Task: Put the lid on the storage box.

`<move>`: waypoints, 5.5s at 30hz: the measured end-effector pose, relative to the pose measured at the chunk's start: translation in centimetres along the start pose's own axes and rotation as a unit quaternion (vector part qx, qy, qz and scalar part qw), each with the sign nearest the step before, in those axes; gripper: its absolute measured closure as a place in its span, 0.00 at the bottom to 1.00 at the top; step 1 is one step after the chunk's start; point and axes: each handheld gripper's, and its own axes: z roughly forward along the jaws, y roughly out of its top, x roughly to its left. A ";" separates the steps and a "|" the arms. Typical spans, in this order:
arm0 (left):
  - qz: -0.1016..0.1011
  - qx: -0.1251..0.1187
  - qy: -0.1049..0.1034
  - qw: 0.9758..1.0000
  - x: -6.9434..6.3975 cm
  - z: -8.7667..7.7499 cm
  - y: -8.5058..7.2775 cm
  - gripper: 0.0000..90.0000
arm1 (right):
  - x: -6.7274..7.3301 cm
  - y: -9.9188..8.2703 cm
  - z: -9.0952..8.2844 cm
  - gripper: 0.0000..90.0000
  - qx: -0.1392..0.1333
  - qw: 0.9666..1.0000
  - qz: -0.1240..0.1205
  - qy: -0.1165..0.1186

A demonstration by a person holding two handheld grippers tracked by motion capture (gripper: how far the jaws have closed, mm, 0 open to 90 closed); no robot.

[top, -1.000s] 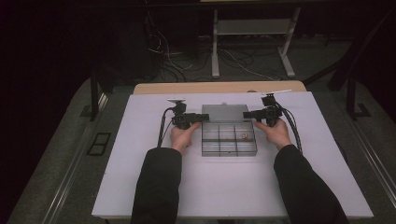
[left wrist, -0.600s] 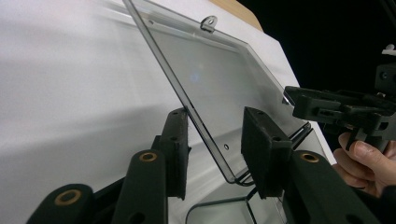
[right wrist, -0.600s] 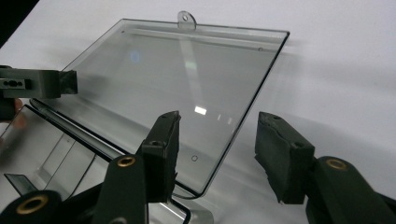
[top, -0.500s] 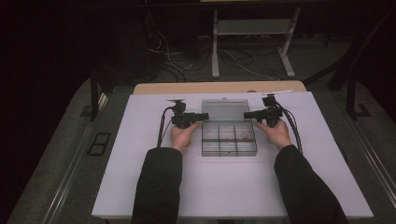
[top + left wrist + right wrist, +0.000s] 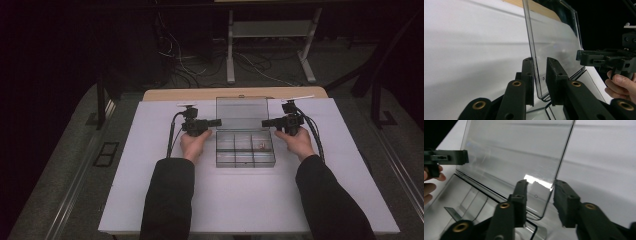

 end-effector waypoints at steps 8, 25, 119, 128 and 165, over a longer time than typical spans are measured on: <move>0.020 -0.002 -0.001 1.000 -0.3 -0.4 0.1 0.89 | -0.2 0.0 -0.4 0.80 -0.013 1.000 -0.001 0.011; 0.039 -0.028 -0.016 0.999 -0.5 -0.3 0.2 0.84 | -0.4 -0.4 -1.0 0.88 -0.031 0.999 -0.028 0.020; 0.097 -0.122 -0.021 0.987 -5.8 -5.4 5.6 0.75 | 1.9 -0.3 -5.1 0.87 -0.122 0.985 -0.119 0.023; 0.092 -0.097 0.013 0.991 -6.3 -3.7 7.0 0.81 | 2.0 -0.7 -5.4 0.87 -0.127 0.984 -0.124 0.029; 0.119 -0.037 -0.042 0.991 -8.3 -6.1 4.1 0.98 | 3.7 -1.1 -6.9 0.73 -0.108 0.987 -0.116 0.014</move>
